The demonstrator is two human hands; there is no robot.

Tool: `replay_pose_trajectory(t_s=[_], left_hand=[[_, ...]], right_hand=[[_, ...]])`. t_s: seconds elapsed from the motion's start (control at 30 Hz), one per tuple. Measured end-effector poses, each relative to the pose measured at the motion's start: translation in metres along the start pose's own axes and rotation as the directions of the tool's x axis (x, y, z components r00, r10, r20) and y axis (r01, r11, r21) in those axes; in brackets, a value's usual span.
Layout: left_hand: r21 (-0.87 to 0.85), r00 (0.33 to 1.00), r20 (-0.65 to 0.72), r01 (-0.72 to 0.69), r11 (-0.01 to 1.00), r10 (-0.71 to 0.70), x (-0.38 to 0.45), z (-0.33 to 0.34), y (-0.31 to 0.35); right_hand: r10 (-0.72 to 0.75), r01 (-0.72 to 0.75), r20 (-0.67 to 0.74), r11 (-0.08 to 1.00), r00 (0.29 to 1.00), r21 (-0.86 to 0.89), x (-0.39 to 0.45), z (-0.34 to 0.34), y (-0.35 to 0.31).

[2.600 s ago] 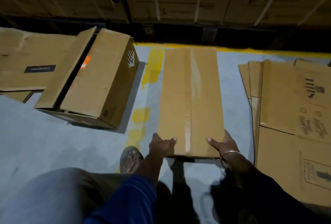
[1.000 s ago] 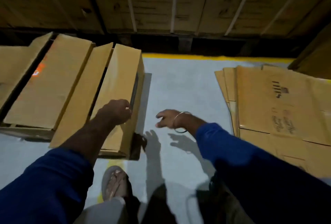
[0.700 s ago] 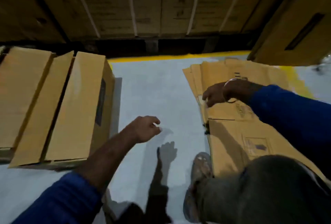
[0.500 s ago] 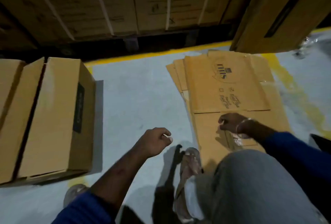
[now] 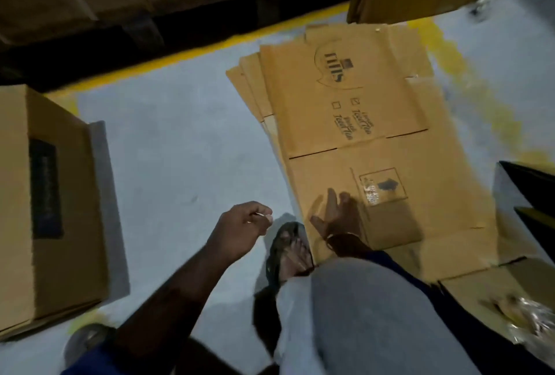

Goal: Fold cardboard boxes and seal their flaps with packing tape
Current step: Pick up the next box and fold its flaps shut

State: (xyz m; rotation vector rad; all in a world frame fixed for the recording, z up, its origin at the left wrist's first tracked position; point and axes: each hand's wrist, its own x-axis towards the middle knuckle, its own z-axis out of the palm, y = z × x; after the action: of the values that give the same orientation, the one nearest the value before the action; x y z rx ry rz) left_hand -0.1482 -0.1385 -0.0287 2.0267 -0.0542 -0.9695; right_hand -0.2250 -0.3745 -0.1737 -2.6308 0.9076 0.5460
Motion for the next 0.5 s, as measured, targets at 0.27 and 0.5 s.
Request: replay_pose_trajectory(t_s=[0.27, 0.5], left_hand=[[-0.043, 0.999, 0.022, 0.044, 0.998, -0.043, 0.018, 0.004, -0.014], [0.024, 0.997, 0.05, 0.065, 0.998, -0.066, 0.025, 0.005, -0.026]], right_hand=[[0.013, -0.004, 0.081, 0.994, 0.997, -0.114, 0.039, 0.028, -0.026], [-0.001, 0.004, 0.054, 0.999, 0.999, -0.052, 0.044, 0.034, -0.025]])
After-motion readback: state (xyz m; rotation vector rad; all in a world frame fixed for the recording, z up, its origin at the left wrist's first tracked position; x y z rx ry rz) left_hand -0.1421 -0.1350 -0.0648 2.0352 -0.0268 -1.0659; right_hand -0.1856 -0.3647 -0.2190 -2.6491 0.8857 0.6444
